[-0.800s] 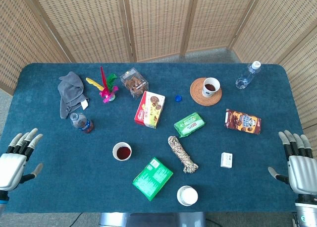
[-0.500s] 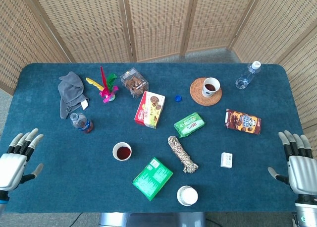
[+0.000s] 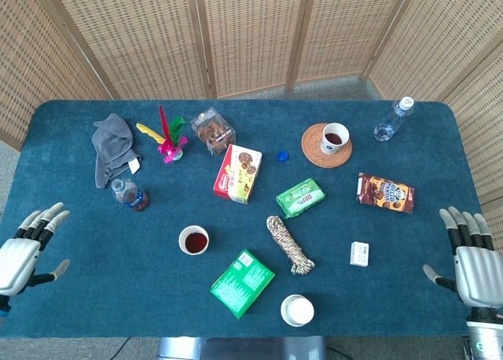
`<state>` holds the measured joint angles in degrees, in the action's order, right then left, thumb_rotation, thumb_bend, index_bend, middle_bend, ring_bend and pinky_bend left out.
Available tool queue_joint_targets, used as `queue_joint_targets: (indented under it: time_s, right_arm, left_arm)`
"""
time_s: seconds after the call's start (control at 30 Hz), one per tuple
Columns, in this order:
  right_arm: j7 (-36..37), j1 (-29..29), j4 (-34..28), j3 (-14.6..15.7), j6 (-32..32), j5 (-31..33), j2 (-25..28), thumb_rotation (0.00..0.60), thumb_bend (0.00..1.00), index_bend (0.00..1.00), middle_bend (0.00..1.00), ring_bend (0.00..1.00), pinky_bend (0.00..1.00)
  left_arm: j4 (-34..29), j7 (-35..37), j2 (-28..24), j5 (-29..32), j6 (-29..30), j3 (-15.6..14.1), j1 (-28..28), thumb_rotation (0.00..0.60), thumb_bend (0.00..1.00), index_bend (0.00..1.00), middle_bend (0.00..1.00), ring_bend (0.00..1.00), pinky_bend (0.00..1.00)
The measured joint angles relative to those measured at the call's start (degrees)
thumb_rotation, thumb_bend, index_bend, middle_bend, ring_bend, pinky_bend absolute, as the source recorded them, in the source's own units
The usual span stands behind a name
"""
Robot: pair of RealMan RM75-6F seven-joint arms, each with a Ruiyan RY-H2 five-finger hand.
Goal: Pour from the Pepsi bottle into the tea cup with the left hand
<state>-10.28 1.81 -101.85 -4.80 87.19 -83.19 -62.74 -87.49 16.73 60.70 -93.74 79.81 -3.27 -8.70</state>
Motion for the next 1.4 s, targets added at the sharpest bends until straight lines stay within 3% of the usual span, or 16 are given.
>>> queue_joint_targets:
  time_s: [0.43,0.8,1.1,1.4]
  right_arm:
    - [1.2,-0.2,-0.3,0.5,0.0,-0.7,0.5,0.600,0.08,0.00,0.00,0.00,0.00]
    - [1.6,-0.1,-0.4,0.6,-0.2,-0.8,0.7,0.600,0.08,0.00,0.00,0.00,0.00]
    - [2.5,-0.2,-0.6,0.8,-0.2,-1.2,1.1,0.600,0.08,0.00,0.00,0.00,0.00]
    - [3.2,-0.2,-0.7,0.8,-0.4,-1.1,1.5,0.600,0.08,0.00,0.00,0.00,0.00]
  left_arm:
    - [11.1,19.8,1.7,1.7,-1.6,1.0,-2.2,0.600,0.37,0.00,0.00,0.00,0.00]
    - [22.3,36.8,8.8,3.1,-6.8,2.8,-6.9,0.600,0.37,0.00,0.00,0.00,0.00]
    - [25.9,40.9,13.3,4.3,-11.6,3.5,-10.4,0.600,0.37,0.00,0.00,0.00,0.00]
    - [28.3,40.6,17.4,5.5,-13.1,4.1,-12.0,0.600,0.37,0.00,0.00,0.00,0.00]
